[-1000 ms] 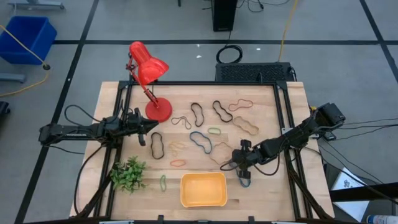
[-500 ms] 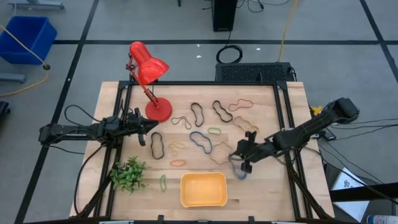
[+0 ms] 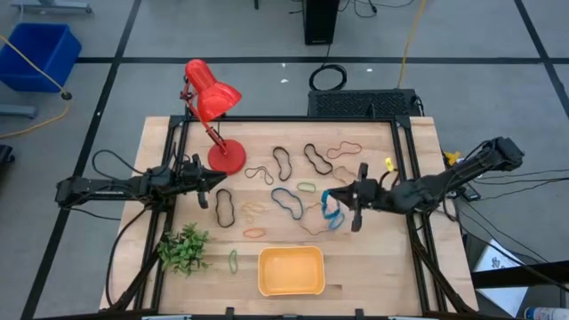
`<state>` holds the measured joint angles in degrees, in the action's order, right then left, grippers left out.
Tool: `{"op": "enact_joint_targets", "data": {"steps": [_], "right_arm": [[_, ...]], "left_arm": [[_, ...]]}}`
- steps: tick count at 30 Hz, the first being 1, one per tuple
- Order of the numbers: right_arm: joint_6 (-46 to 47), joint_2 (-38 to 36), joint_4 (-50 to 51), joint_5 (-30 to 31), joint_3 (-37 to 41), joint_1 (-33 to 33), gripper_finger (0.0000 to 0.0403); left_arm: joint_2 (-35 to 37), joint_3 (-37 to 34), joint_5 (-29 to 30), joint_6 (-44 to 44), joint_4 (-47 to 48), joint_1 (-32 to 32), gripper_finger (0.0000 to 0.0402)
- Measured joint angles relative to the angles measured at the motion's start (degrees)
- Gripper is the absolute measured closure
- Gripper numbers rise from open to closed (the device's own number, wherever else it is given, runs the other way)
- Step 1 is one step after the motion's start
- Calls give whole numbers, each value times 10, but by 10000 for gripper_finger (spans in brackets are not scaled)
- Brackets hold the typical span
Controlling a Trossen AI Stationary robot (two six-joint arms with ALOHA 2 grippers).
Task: Pick and place rubber bands into bin
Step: Put the bottom blue rubber band into the bin
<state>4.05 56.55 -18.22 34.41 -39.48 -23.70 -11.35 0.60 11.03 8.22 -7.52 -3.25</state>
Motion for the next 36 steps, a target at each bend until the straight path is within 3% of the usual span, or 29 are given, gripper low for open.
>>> {"op": "enact_joint_targets", "data": {"steps": [4,7,13,22,31,36], "right_arm": [[-113,6,-131,-27,-1,0,403],[-138,15,-148,-45,-15,0,403],[-134,58,-12,-46,-117,-8,403],[-156,188,170,-47,-291,-42,403],[-111,304,174,-51,-304,-58,403],[-66,366,167,-86,-304,-61,403]], "left_arm": [[0,0,0,0,0,0,350],[0,0,0,0,0,0,350],[0,0,-2,2,0,0,350],[0,0,-5,8,0,0,350],[0,0,-5,8,0,0,350],[0,0,-5,8,0,0,350]]}}
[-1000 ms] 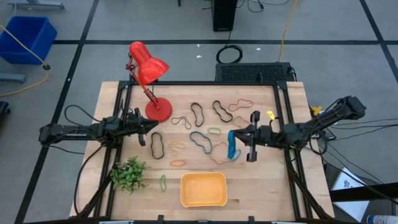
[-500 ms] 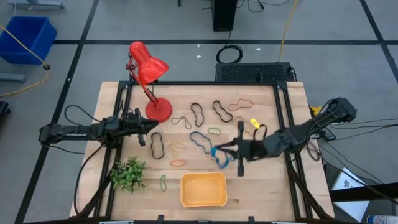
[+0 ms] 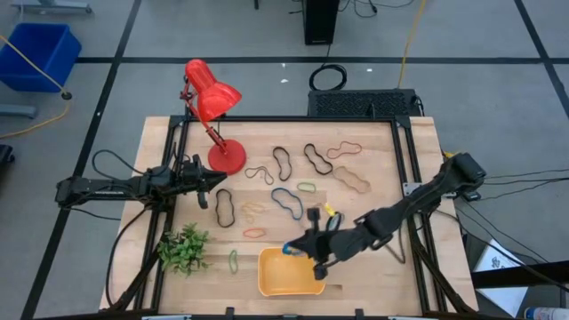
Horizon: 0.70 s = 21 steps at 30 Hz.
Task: Pick and place rubber bands into bin
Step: Put the bottom blue rubber band into the bin
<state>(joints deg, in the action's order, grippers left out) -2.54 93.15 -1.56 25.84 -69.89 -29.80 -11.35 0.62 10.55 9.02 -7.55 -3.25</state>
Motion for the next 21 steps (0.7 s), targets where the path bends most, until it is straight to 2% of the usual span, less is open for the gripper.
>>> {"op": "enact_joint_targets", "data": {"steps": [3,9,15,21], "right_arm": [[35,30,-4,-21,0,0,403],[81,73,-4,-27,0,0,403],[131,100,-4,-90,2,11,403],[162,106,-4,-117,21,17,403]], "left_arm": [[0,0,0,0,0,0,350],[0,0,0,0,0,0,350],[0,0,0,0,0,0,350],[0,0,0,0,0,0,350]]}}
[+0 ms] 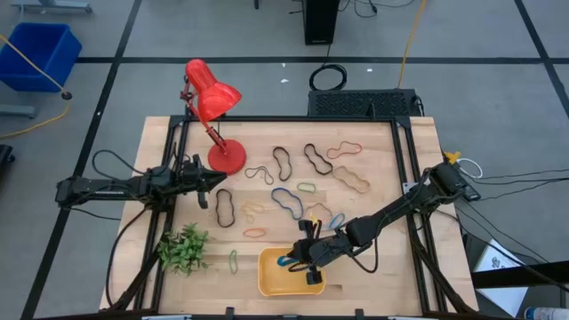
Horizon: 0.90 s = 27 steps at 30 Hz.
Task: Pick and place rubber bands into bin
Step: Put the bottom blue rubber band into the bin
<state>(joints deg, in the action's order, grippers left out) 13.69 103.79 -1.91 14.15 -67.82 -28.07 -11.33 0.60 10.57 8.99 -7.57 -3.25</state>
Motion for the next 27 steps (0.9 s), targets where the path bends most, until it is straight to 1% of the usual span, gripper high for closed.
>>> {"op": "enact_joint_targets", "data": {"steps": [4,7,12,17,23,27], "right_arm": [[42,0,-1,-62,16,3,403],[62,0,-1,-85,31,3,403],[96,0,0,-84,50,3,396],[98,0,-4,-84,51,3,378],[97,0,-20,-83,51,3,368],[133,0,-44,-83,51,3,355]], "left_arm": [[0,0,0,0,0,0,350],[0,0,0,0,0,0,350],[0,0,0,0,0,0,350],[0,0,0,0,0,0,350],[0,0,0,4,0,0,350],[0,0,0,5,0,0,350]]}}
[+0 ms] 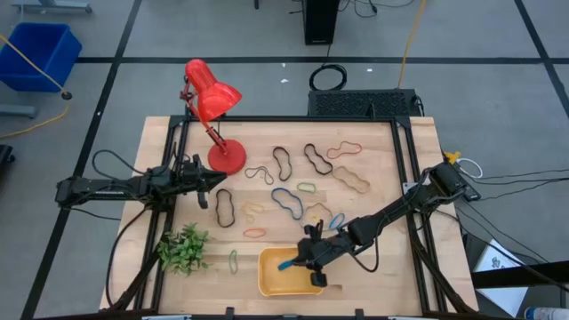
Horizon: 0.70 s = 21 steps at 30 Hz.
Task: Pick and place rubber bands into bin
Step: Put the bottom blue rubber band into the bin, then put the bottom green rubber band into the bin
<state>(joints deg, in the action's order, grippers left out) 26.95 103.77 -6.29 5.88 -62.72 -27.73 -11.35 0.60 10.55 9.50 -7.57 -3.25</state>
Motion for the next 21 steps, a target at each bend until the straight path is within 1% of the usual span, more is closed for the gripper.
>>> {"op": "enact_joint_targets", "data": {"steps": [3,10,14,16,21], "right_arm": [[8,0,-3,3,0,0,332],[1,0,-3,3,0,0,255],[-29,-12,-11,4,0,0,223],[-39,-20,-17,18,0,0,213],[-67,-53,-16,77,0,-1,201]], "left_arm": [[0,0,0,0,0,0,350],[0,0,0,0,0,0,350],[0,0,0,50,0,0,350],[0,0,0,66,0,0,350],[0,0,0,70,0,0,350]]}}
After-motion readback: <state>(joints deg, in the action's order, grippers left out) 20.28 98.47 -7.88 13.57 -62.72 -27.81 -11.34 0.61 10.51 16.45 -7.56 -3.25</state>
